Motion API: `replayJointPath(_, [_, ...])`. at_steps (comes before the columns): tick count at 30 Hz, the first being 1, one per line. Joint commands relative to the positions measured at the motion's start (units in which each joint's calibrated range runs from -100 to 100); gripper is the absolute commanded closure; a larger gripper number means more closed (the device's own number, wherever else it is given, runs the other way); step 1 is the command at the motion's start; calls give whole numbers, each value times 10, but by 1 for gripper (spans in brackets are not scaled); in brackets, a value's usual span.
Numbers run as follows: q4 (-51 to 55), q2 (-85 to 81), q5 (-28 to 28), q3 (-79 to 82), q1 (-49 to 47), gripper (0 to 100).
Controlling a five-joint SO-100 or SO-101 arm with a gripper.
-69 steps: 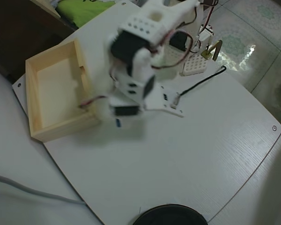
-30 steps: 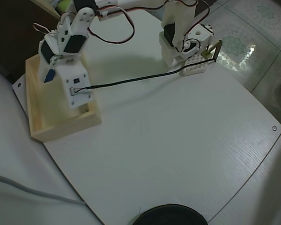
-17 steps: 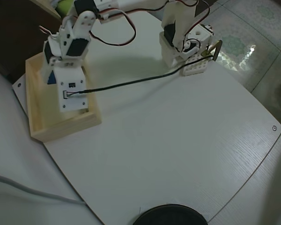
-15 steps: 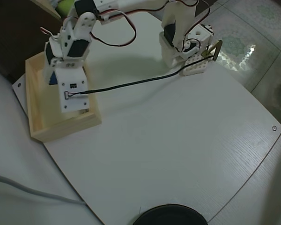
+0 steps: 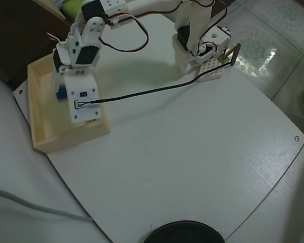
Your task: Pick up the small blue cube and put it into the box
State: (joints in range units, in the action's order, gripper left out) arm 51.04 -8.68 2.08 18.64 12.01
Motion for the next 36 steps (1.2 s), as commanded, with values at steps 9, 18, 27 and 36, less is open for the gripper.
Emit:
replayJointPath(9, [-2, -14, -3, -9, 3, 81])
replayJointPath(18, [35, -16, -36, -37, 4, 81])
replayJointPath(27, [181, -16, -60, -194, 2, 95])
replayJointPath(36, [292, -16, -60, -246, 2, 99])
